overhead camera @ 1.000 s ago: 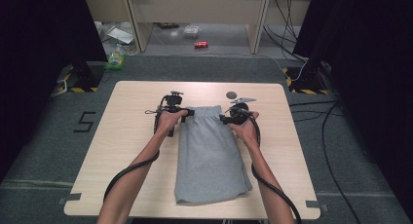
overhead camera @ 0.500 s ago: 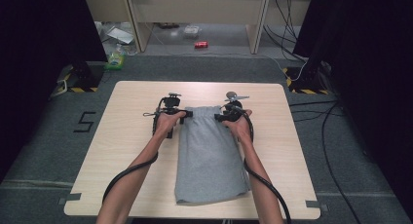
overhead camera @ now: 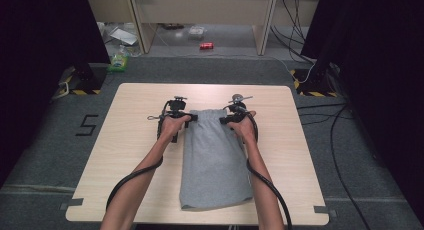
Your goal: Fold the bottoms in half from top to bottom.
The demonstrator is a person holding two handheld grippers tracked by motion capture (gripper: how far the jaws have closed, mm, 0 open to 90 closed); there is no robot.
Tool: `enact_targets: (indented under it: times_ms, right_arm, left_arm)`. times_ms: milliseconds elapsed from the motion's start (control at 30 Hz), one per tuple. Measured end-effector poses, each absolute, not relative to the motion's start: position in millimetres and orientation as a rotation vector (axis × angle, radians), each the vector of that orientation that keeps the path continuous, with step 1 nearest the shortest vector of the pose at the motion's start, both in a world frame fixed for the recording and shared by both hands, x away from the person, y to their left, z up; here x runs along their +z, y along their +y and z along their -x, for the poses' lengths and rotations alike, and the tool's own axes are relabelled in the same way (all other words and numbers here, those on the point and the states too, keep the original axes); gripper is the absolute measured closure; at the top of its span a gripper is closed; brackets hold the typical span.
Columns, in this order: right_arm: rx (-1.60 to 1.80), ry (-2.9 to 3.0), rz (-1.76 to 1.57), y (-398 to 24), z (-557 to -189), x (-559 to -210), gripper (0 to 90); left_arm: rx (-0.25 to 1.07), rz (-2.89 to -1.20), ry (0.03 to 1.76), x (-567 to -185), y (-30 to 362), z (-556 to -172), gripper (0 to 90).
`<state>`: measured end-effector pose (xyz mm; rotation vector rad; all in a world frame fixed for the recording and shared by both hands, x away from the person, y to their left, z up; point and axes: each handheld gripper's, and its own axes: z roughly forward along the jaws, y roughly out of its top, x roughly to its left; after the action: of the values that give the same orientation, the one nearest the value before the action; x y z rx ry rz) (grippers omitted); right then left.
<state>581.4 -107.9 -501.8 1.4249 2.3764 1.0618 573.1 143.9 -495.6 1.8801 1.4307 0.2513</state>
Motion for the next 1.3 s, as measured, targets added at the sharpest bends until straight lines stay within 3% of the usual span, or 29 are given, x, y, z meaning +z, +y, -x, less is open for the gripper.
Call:
enact_targets:
  times_ms: [167,333,967,1300]
  right_arm:
    - [1.116,2.369,-1.482,-108.7,-580.7,-503.8,73.5]
    - [1.164,2.353,-1.502,-111.6,-578.4,-503.7,77.9]
    - [1.346,2.308,-1.420,-128.5,-563.5,-469.0,79.2]
    - [1.460,2.308,-1.322,-141.7,-541.4,-449.9,79.2]
  left_arm:
    - [0.254,-1.884,1.409,-494.9,143.2,-572.7,62.2]
    - [0.273,-1.889,1.388,-492.0,140.7,-572.0,70.1]
    - [0.302,-1.887,1.271,-457.5,139.1,-560.4,74.4]
    - [0.321,-1.903,1.145,-429.5,141.2,-534.9,74.5]
